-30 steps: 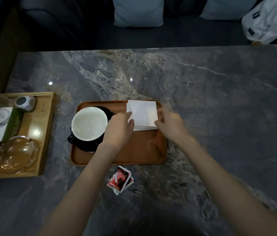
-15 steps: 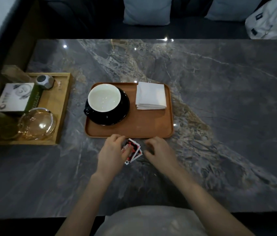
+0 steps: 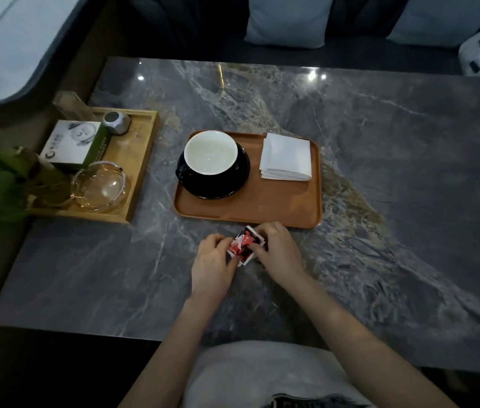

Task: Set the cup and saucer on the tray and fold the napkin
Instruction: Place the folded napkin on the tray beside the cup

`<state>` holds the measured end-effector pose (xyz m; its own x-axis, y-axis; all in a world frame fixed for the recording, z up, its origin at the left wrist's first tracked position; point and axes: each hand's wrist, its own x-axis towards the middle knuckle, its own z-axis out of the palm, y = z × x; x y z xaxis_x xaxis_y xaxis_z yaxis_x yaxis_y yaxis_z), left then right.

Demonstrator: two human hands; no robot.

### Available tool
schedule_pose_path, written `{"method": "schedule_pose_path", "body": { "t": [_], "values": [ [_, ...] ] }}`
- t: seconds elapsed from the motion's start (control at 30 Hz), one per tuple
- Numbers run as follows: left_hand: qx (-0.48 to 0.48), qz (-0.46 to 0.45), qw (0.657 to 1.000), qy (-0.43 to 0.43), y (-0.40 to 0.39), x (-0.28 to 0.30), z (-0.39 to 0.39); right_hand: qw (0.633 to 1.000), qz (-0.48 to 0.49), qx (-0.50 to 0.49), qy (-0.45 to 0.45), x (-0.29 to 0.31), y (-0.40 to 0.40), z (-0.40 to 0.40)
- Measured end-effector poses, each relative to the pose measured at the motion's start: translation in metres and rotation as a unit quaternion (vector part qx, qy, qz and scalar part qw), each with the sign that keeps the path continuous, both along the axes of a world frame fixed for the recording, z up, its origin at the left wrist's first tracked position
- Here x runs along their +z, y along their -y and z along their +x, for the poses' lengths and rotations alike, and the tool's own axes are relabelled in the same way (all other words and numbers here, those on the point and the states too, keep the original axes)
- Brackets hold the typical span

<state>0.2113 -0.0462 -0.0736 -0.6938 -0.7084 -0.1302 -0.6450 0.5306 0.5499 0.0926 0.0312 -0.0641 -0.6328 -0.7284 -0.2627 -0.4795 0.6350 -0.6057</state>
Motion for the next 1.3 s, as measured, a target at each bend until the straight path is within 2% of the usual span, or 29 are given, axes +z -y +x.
{"method": "schedule_pose_path", "body": {
  "t": [0.1,0.27,0.47,0.63,0.73,0.9,1.03,1.17,1.3],
  "values": [
    [-0.001,0.003,1.0,0.003,0.001,0.0,0.001,0.999,0.01,-0.031,0.042,0.001,-0.001,-0.004],
    [-0.022,0.021,0.999,0.019,0.006,0.002,0.002,0.969,-0.075,-0.118,0.202,0.008,-0.009,-0.019],
    [-0.003,0.021,0.998,0.054,0.006,0.006,-0.012,0.948,-0.135,-0.166,0.235,0.019,-0.027,-0.051],
    [-0.018,0.045,0.998,0.047,0.008,0.011,-0.025,0.951,-0.145,-0.218,0.163,0.02,-0.036,-0.082],
    [-0.04,0.071,0.996,0.022,0.009,0.022,-0.038,0.961,-0.124,-0.215,0.125,0.018,-0.035,-0.091],
    [-0.057,0.133,0.989,-0.003,0.012,0.043,-0.063,0.981,-0.06,-0.168,0.078,0.015,-0.032,-0.098],
    [-0.017,0.177,0.984,-0.012,0.019,0.045,-0.089,0.992,-0.008,-0.127,0.005,0.01,-0.033,-0.1],
    [-0.014,0.208,0.978,-0.005,0.026,0.04,-0.112,0.994,0.029,-0.067,-0.081,0.008,-0.031,-0.103],
    [-0.022,0.227,0.973,-0.016,0.029,0.032,-0.126,0.991,0.058,-0.02,-0.117,0.004,-0.03,-0.108]
  ]
}}
